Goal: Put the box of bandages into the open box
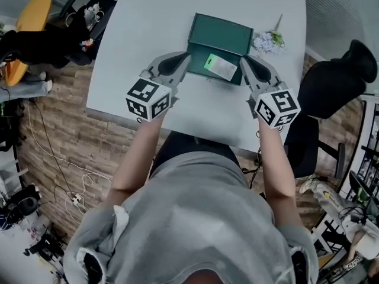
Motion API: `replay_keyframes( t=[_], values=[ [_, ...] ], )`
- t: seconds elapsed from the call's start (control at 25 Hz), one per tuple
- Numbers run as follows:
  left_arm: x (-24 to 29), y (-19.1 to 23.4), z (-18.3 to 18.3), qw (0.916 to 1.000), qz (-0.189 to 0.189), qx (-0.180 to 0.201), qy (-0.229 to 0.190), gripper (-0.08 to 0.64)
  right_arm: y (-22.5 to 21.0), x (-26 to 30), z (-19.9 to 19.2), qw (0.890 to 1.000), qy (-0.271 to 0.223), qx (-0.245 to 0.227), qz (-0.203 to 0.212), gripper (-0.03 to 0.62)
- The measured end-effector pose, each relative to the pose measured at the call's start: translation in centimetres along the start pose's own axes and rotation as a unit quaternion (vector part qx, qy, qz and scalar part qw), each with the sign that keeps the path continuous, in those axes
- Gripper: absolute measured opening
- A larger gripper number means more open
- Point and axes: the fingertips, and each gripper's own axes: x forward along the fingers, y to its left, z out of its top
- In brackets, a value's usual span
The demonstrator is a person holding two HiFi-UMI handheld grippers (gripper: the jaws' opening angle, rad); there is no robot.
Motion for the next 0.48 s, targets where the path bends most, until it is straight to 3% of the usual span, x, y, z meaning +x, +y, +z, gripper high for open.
replay_keyframes(
  t=[0.28,0.48],
  values=[
    [-2.0,-1.4,5.2,0.9956,0.029,0.057,-0.068,0.018,0.7,-4.7,6.7,0.993,-0.110,0.011,-0.033,0.052],
    [-2.8,-3.2,6.6,0.9901,0.027,0.095,-0.100,0.020,2.3,-6.0,9.7,0.990,-0.141,0.001,-0.025,0.052]
  ],
)
